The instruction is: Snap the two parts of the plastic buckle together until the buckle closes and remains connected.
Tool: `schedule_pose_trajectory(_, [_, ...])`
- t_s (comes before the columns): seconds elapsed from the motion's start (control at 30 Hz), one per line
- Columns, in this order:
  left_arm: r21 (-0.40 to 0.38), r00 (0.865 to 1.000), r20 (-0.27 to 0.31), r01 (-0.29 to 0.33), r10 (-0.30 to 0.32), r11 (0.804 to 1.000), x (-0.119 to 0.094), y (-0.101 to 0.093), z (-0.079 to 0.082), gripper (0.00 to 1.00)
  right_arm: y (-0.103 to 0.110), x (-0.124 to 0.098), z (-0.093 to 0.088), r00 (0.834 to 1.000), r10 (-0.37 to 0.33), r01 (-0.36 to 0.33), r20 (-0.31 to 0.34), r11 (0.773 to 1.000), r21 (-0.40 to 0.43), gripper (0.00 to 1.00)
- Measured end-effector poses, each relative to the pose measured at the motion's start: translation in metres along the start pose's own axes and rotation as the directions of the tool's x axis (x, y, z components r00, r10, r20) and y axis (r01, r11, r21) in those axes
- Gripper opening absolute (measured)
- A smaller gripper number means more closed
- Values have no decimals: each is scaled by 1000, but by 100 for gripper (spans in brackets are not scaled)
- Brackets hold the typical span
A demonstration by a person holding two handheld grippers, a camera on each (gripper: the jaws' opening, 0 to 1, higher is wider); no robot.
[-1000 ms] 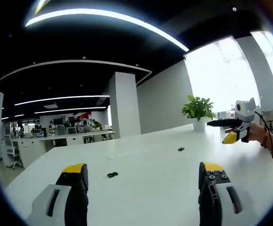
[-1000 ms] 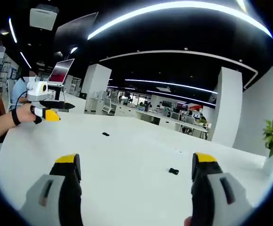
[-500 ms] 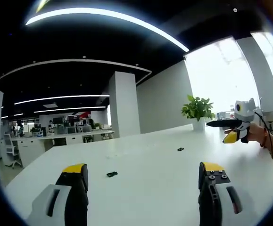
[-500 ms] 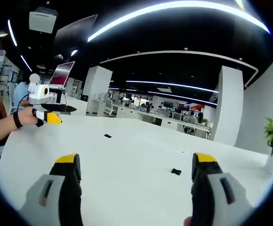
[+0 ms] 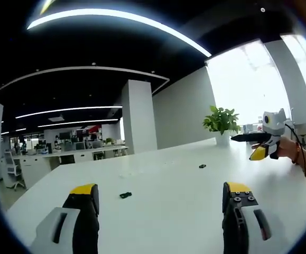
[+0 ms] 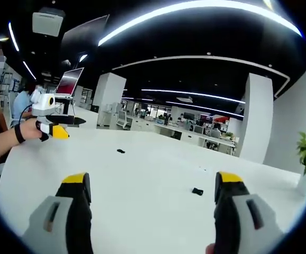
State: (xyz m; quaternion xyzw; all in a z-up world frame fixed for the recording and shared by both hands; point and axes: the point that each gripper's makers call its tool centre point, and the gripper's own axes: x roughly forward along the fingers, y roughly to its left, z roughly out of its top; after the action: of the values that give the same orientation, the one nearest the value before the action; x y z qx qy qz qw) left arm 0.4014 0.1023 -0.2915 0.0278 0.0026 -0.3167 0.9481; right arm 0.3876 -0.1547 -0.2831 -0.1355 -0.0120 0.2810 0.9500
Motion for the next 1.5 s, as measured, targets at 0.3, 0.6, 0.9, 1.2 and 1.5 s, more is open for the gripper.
schedule_pose_trajectory(0.3, [-5,1000,-3,3,-3,1000,1,2,-2,99,-1,0,0,1000,-2,2,9,1000,22,97])
schedule_pose_trajectory(0.6, [-9,1000,-5,12,-12,1000,4,9,-2,99,-6,-1,0,1000,-17,17,15,999,34,96])
schedule_pose_trajectory(0.9, [-16,999,-1,36,-36,999,6,1,-2,97,-11,3,-3,1000,-25,24,17,999,49,96])
schedule_pose_trajectory(1.2, [25,998,-21,60,-60,998,11,-8,-5,98,-12,9,-5,1000,-24,24,-1,999,44,95])
schedule_pose_trajectory(1.5, [-1,997,9,74,-74,997,8,-17,0,97,-10,4,-6,1000,-18,18,-2,998,61,94])
